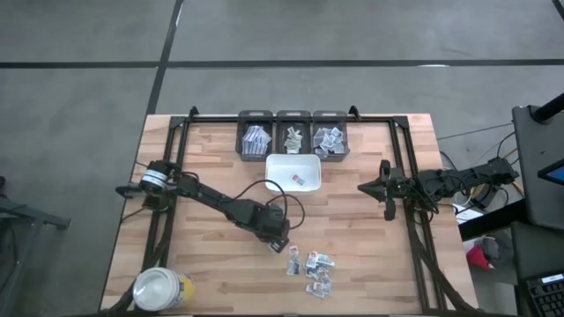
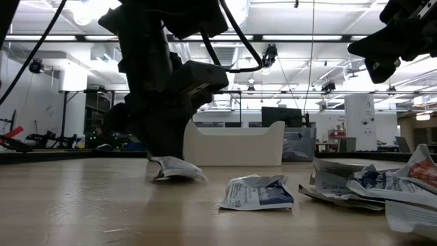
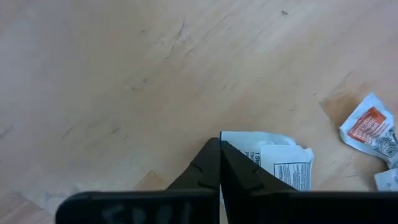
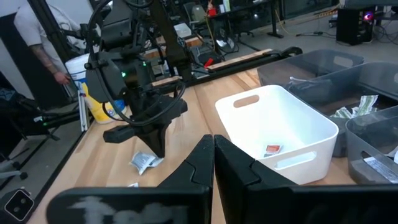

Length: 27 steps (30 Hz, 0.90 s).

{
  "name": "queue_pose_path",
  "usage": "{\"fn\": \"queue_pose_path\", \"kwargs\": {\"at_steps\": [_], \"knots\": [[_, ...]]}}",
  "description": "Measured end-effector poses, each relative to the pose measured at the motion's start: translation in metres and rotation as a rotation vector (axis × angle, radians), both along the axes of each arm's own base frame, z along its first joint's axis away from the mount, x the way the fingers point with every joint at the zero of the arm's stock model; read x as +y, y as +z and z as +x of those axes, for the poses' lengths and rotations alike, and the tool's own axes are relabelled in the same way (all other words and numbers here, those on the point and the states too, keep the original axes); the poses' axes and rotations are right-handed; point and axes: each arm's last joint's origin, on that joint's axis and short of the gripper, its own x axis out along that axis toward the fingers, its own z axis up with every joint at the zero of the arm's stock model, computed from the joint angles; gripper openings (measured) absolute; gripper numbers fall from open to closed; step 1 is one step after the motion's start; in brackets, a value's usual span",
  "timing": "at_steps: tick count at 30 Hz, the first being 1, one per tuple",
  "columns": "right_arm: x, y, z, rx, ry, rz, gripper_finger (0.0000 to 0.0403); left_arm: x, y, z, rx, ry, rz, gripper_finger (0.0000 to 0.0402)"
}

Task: Pick & Place First Aid Supplies
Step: Put the white alcohol pad into the right black bin

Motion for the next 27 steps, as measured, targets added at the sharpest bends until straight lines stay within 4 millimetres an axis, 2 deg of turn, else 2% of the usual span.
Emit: {"fn": "queue_pose_path", "kwargs": {"at_steps": [12, 27], "knots": [[0.000, 0.000, 0.000, -0.002, 0.001, 0.001, 0.0011, 0.012, 0.017, -0.011, -0.021, 0.059, 0.234, 0.0001], [0.000, 0.000, 0.000, -0.001, 0.001, 0.000, 0.0011, 0.011, 0.024, -0.011, -0.030, 0.032, 0.212, 0.0000]]}}
